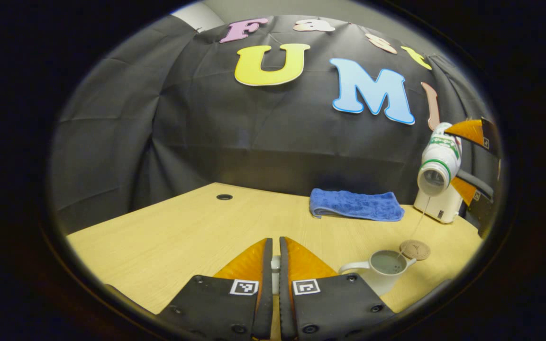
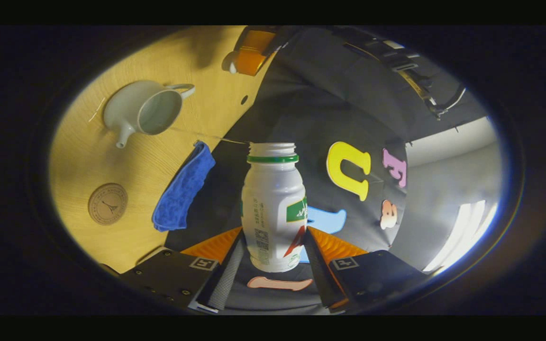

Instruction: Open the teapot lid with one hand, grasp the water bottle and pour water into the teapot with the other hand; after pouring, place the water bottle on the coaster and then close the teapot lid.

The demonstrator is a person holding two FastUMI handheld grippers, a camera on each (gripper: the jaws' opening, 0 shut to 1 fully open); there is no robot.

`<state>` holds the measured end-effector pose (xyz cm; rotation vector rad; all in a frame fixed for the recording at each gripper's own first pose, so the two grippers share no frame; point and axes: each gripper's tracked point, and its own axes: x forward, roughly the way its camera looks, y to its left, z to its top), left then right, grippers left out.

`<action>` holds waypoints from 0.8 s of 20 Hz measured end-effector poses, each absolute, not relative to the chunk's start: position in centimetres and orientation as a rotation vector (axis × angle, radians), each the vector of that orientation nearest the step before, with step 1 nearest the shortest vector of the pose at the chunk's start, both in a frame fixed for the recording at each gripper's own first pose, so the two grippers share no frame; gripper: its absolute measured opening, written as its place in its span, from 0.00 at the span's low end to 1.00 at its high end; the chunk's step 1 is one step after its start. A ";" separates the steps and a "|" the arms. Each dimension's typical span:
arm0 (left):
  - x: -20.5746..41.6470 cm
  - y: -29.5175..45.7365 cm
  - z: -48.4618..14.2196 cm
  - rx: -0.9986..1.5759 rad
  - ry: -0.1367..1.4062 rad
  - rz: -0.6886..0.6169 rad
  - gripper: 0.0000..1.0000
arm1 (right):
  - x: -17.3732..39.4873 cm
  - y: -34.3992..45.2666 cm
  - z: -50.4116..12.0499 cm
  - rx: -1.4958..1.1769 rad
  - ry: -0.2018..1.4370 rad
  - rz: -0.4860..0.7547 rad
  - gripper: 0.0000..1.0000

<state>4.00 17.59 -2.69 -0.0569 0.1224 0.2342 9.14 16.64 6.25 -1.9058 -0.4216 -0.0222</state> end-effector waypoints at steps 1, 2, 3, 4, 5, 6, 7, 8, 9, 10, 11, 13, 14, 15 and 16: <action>4.0 17.6 -2.7 -0.058 0.122 0.231 0.16 | 9.3 16.2 5.3 -1.836 -0.376 0.004 0.72; 4.0 17.5 -2.7 -0.062 0.123 0.228 0.16 | 9.3 15.9 4.1 -1.762 -0.331 0.036 0.72; 4.0 17.4 -2.7 -0.065 0.124 0.222 0.16 | 9.4 15.6 2.9 -1.689 -0.282 0.062 0.72; 4.0 17.3 -2.7 -0.067 0.124 0.217 0.16 | 9.5 15.2 1.8 -1.616 -0.231 0.085 0.72; 4.0 17.2 -2.7 -0.069 0.124 0.211 0.16 | 9.6 15.0 0.7 -1.542 -0.185 0.107 0.72; 4.1 17.0 -2.6 -0.075 0.122 0.202 0.16 | 9.6 14.7 -0.1 -1.465 -0.150 0.124 0.72; 4.2 16.6 -2.6 -0.082 0.119 0.190 0.17 | 9.5 14.4 -1.1 -1.375 -0.109 0.138 0.72; 4.3 16.2 -2.6 -0.089 0.116 0.176 0.17 | 9.3 14.1 -1.8 -1.271 -0.068 0.156 0.72; 4.3 15.7 -2.5 -0.098 0.110 0.159 0.17 | 9.1 14.0 -2.2 -1.159 -0.034 0.174 0.72; 4.4 15.2 -2.2 -0.107 0.102 0.139 0.16 | 8.9 14.0 -2.3 -1.054 -0.009 0.187 0.72; 4.4 14.9 -2.1 -0.115 0.095 0.121 0.17 | 8.8 13.8 -2.1 -0.962 0.005 0.188 0.72; 4.5 14.2 -2.1 -0.118 0.090 0.097 0.16 | 8.5 12.5 -1.4 -0.816 0.021 0.175 0.72; 4.6 13.9 -2.1 -0.112 0.086 0.092 0.16 | 8.5 11.9 -1.1 -0.752 0.031 0.170 0.72; 4.7 13.5 -2.1 -0.107 0.084 0.083 0.16 | 8.7 11.5 -1.2 -0.695 0.043 0.167 0.72; 4.8 13.0 -2.0 -0.103 0.080 0.072 0.13 | 8.6 11.0 -1.3 -0.634 0.059 0.167 0.72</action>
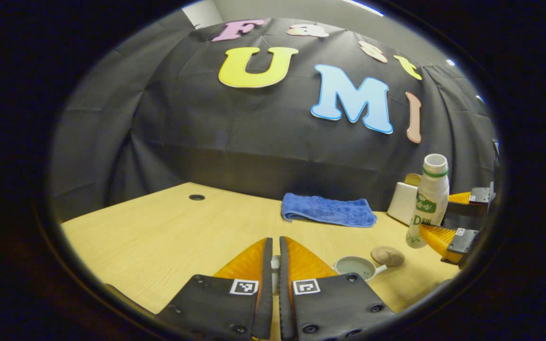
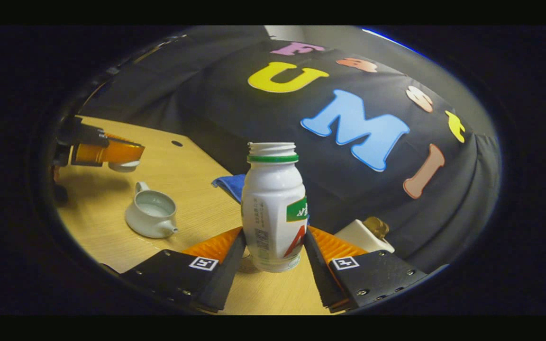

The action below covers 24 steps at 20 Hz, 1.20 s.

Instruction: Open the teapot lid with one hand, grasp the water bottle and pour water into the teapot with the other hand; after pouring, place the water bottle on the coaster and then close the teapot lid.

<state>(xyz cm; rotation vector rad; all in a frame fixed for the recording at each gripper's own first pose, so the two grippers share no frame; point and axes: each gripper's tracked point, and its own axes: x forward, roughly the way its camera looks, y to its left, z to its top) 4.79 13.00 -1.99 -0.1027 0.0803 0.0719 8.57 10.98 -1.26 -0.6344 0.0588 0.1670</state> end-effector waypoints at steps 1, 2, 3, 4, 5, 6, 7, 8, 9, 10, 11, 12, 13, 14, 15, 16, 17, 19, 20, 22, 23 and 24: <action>4.9 12.6 -1.9 -0.093 0.078 0.062 0.13 | 8.3 10.4 -1.7 -0.574 0.077 0.169 0.72; 5.1 12.0 -1.8 -0.080 0.075 0.052 0.16 | 8.3 9.7 -2.3 -0.522 0.096 0.169 0.72; 5.2 11.2 -1.7 -0.071 0.071 0.039 0.16 | 8.2 8.7 -2.5 -0.479 0.113 0.162 0.72; 5.3 10.4 -1.4 -0.066 0.066 0.023 0.13 | 8.2 7.9 -2.7 -0.447 0.123 0.153 0.72; 5.6 9.4 -1.3 -0.069 0.058 0.004 0.15 | 8.2 7.1 -2.7 -0.424 0.127 0.143 0.72; 5.8 8.4 -0.9 -0.069 0.053 -0.014 0.17 | 8.3 6.4 -2.6 -0.407 0.127 0.131 0.72; 5.9 7.5 -0.8 -0.058 0.047 -0.024 0.17 | 8.3 5.9 -2.4 -0.386 0.122 0.123 0.72; 6.1 6.7 -0.5 -0.043 0.039 -0.030 0.10 | 8.3 5.5 -2.2 -0.365 0.117 0.120 0.72; 6.2 5.8 -0.6 -0.028 0.035 -0.039 0.10 | 8.2 5.2 -2.2 -0.349 0.112 0.122 0.72; 6.4 5.0 -0.6 -0.020 0.035 -0.052 0.13 | 8.1 4.9 -2.0 -0.342 0.107 0.124 0.72; 6.5 4.2 -0.8 -0.015 0.038 -0.064 0.16 | 7.9 4.6 -1.9 -0.345 0.103 0.123 0.72; 6.7 3.4 -0.9 -0.009 0.043 -0.072 0.12 | 7.9 4.5 -1.8 -0.348 0.096 0.123 0.72; 7.0 2.9 -1.2 0.001 0.053 -0.073 0.17 | 7.8 4.3 -1.8 -0.349 0.092 0.125 0.72; 7.2 2.4 -1.5 0.012 0.062 -0.073 0.16 | 7.7 4.2 -1.8 -0.345 0.090 0.128 0.72; 7.3 2.0 -1.9 0.024 0.071 -0.076 0.13 | 7.6 4.0 -1.9 -0.341 0.090 0.132 0.72; 7.4 1.8 -2.0 0.035 0.076 -0.076 0.17 | 7.4 3.8 -1.8 -0.334 0.087 0.133 0.72; 7.5 1.6 -2.1 0.042 0.077 -0.074 0.16 | 7.4 3.6 -1.7 -0.327 0.085 0.135 0.72; 7.5 1.4 -2.4 0.048 0.082 -0.070 0.16 | 7.2 3.2 -1.4 -0.315 0.076 0.132 0.72; 7.6 1.4 -2.2 0.053 0.075 -0.068 0.16 | 7.2 3.0 -1.3 -0.309 0.071 0.130 0.72; 7.6 1.6 -2.3 0.057 0.072 -0.061 0.16 | 7.2 2.7 -1.2 -0.301 0.066 0.130 0.72; 7.6 1.6 -2.4 0.058 0.069 -0.060 0.16 | 7.0 2.6 -1.2 -0.301 0.065 0.133 0.72; 7.5 1.6 -2.3 0.060 0.067 -0.059 0.17 | 6.9 2.6 -1.2 -0.303 0.065 0.134 0.72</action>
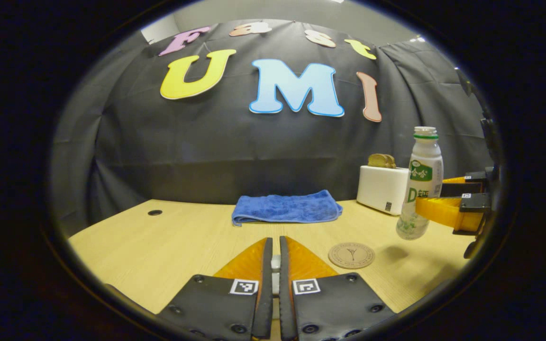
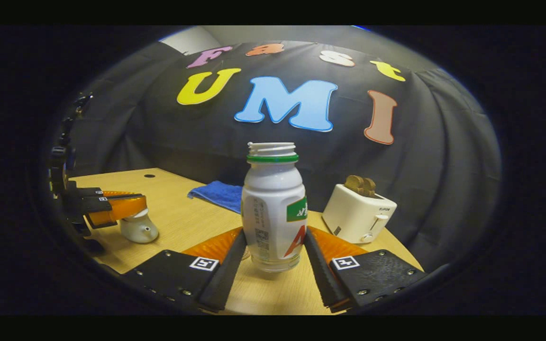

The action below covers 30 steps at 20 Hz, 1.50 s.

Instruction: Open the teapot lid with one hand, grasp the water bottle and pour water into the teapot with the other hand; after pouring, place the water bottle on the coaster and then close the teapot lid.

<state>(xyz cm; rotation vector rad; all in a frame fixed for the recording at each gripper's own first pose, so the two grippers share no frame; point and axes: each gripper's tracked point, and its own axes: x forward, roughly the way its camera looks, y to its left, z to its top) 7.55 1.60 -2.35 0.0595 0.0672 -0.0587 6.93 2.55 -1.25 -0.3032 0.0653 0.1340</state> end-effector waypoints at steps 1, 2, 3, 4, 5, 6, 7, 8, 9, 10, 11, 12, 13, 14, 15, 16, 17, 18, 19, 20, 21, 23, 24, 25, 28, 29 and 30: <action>7.5 1.7 -2.2 0.063 0.063 -0.053 0.16 | 7.0 2.5 -1.3 -0.304 0.065 0.135 0.72; 7.6 1.8 -2.3 0.065 0.062 -0.050 0.16 | 7.0 2.5 -1.4 -0.304 0.066 0.138 0.72; 7.6 1.9 -2.4 0.064 0.061 -0.050 0.13 | 7.1 2.4 -1.4 -0.301 0.065 0.141 0.72; 7.6 1.9 -2.4 0.062 0.060 -0.048 0.13 | 7.1 2.4 -1.5 -0.299 0.067 0.142 0.72; 7.6 2.0 -2.4 0.064 0.058 -0.043 0.16 | 7.0 2.4 -1.4 -0.297 0.065 0.145 0.72; 7.6 2.3 -2.4 0.070 0.061 -0.037 0.16 | 7.0 2.5 -1.4 -0.297 0.066 0.149 0.72; 7.6 2.3 -2.6 0.069 0.064 -0.039 0.16 | 7.0 2.5 -1.5 -0.300 0.066 0.151 0.72; 7.6 2.3 -2.7 0.067 0.065 -0.038 0.17 | 7.0 2.6 -1.4 -0.305 0.066 0.155 0.72; 7.6 2.4 -2.8 0.068 0.067 -0.035 0.17 | 7.0 2.8 -1.6 -0.309 0.066 0.159 0.72; 7.6 2.4 -2.6 0.067 0.065 -0.035 0.16 | 7.0 2.9 -1.5 -0.313 0.066 0.161 0.72; 7.6 2.4 -2.7 0.066 0.065 -0.035 0.13 | 7.0 2.9 -1.6 -0.315 0.066 0.162 0.72; 7.6 2.4 -2.6 0.064 0.064 -0.036 0.17 | 7.0 3.0 -1.6 -0.317 0.067 0.163 0.72; 7.6 2.4 -2.7 0.062 0.063 -0.037 0.17 | 7.0 3.0 -1.6 -0.318 0.067 0.163 0.72; 7.7 2.3 -2.8 0.060 0.064 -0.040 0.17 | 7.0 3.0 -1.6 -0.319 0.068 0.164 0.72; 7.8 2.3 -3.0 0.061 0.070 -0.039 0.17 | 7.0 3.0 -1.7 -0.320 0.070 0.164 0.72; 7.7 2.2 -3.0 0.064 0.069 -0.039 0.16 | 7.0 3.0 -1.7 -0.322 0.071 0.165 0.72; 7.7 2.2 -2.9 0.066 0.068 -0.040 0.16 | 7.0 3.0 -1.8 -0.323 0.072 0.166 0.72; 7.7 2.0 -2.9 0.066 0.071 -0.048 0.19 | 7.0 3.0 -1.7 -0.323 0.071 0.166 0.72; 7.8 1.8 -2.8 0.063 0.068 -0.051 0.22 | 6.9 3.0 -1.8 -0.324 0.071 0.166 0.72; 7.7 1.6 -2.9 0.058 0.068 -0.062 0.25 | 6.9 3.1 -1.8 -0.324 0.071 0.167 0.72; 7.7 1.6 -2.7 0.057 0.062 -0.061 0.33 | 6.9 3.0 -1.8 -0.324 0.073 0.167 0.72; 7.5 1.6 -2.5 0.062 0.052 -0.058 0.41 | 6.9 3.0 -1.7 -0.320 0.072 0.168 0.72; 7.5 1.7 -2.3 0.061 0.049 -0.055 0.41 | 7.0 3.1 -1.8 -0.312 0.071 0.170 0.72; 7.4 1.8 -2.1 0.058 0.041 -0.052 0.41 | 7.0 3.1 -1.9 -0.300 0.073 0.173 0.72; 6.7 1.9 -1.2 0.041 0.014 -0.054 0.43 | 7.9 3.6 -2.1 -0.271 0.082 0.183 0.72; 6.6 2.0 -1.3 0.039 0.011 -0.052 0.42 | 8.2 3.7 -2.2 -0.270 0.083 0.185 0.72; 6.5 2.2 -1.2 0.039 0.012 -0.050 0.42 | 8.7 4.0 -2.0 -0.269 0.082 0.189 0.72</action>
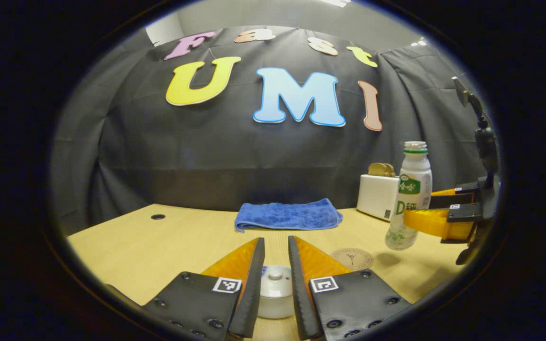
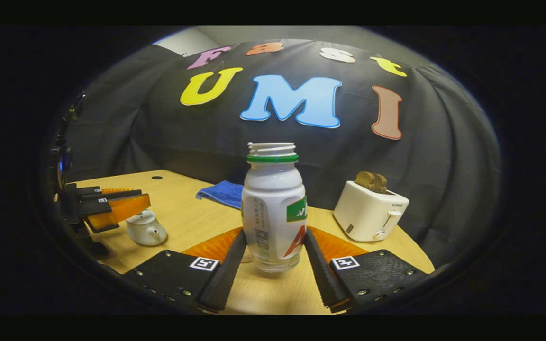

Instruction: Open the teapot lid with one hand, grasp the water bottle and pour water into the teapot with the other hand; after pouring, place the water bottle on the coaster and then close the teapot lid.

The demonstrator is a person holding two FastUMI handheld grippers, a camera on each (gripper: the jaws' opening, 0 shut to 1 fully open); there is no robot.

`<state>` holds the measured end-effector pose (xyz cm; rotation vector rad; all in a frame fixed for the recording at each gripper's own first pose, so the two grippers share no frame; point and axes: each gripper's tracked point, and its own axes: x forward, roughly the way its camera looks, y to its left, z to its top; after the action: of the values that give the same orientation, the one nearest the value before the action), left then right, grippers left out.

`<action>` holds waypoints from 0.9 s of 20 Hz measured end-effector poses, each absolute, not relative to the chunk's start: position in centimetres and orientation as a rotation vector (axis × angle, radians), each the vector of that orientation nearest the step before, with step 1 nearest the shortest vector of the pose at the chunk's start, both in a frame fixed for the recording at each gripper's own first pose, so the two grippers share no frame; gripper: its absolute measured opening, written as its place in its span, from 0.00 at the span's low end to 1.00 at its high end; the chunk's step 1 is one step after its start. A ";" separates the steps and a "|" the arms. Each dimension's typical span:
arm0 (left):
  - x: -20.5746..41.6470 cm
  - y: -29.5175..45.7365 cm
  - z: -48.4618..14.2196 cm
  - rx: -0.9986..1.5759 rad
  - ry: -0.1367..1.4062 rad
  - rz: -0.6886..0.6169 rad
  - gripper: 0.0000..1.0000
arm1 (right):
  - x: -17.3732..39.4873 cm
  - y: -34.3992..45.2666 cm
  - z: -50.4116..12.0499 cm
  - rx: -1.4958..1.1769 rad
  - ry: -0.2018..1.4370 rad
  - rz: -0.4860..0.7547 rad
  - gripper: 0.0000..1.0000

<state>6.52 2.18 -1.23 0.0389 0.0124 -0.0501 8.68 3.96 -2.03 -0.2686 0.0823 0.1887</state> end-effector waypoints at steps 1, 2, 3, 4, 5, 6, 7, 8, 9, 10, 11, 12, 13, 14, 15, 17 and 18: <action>6.4 2.2 -1.3 0.038 0.012 -0.051 0.43 | 9.1 4.4 -2.0 -0.264 0.082 0.194 0.72; 6.3 2.2 -1.2 0.036 0.009 -0.054 0.43 | 9.6 4.9 -1.9 -0.254 0.080 0.201 0.72; 6.3 2.0 -1.1 0.035 0.006 -0.058 0.43 | 10.1 5.5 -1.9 -0.242 0.082 0.210 0.72; 6.2 2.0 -0.9 0.036 0.003 -0.058 0.43 | 10.6 6.1 -1.9 -0.226 0.085 0.220 0.72; 6.2 2.1 -0.9 0.039 0.003 -0.058 0.42 | 11.0 6.7 -2.0 -0.207 0.087 0.230 0.72; 6.2 2.2 -1.0 0.039 0.005 -0.056 0.42 | 11.5 7.3 -2.0 -0.187 0.090 0.238 0.72; 6.1 2.2 -1.1 0.038 0.008 -0.056 0.42 | 12.0 7.6 -2.3 -0.169 0.093 0.243 0.72; 6.1 2.2 -1.1 0.034 0.008 -0.056 0.42 | 12.4 8.0 -2.5 -0.155 0.100 0.248 0.72; 6.1 2.3 -1.1 0.028 0.007 -0.057 0.42 | 12.7 8.3 -2.8 -0.143 0.106 0.252 0.72; 6.1 2.4 -1.0 0.023 0.006 -0.056 0.43 | 12.9 8.6 -3.1 -0.133 0.113 0.257 0.72; 6.0 2.4 -1.0 0.019 0.007 -0.055 0.43 | 13.2 8.8 -3.4 -0.127 0.120 0.260 0.72; 6.0 2.5 -1.0 0.017 0.009 -0.052 0.43 | 13.4 8.9 -3.7 -0.124 0.128 0.260 0.72; 6.1 2.6 -1.1 0.016 0.011 -0.049 0.43 | 13.6 8.9 -4.1 -0.125 0.135 0.258 0.72; 6.1 2.7 -1.1 0.013 0.011 -0.048 0.43 | 13.7 9.0 -4.4 -0.125 0.139 0.258 0.72; 6.1 2.6 -1.1 0.009 0.012 -0.050 0.43 | 13.9 9.1 -4.6 -0.121 0.145 0.261 0.72; 6.0 2.6 -1.1 0.007 0.013 -0.051 0.43 | 14.1 9.2 -5.1 -0.108 0.154 0.266 0.72; 6.1 2.6 -1.1 0.008 0.013 -0.051 0.43 | 14.2 9.2 -5.3 -0.106 0.159 0.265 0.72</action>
<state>6.08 2.56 -1.14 0.0077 0.0130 -0.0511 14.20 9.22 -5.29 -0.1062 0.1590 0.2646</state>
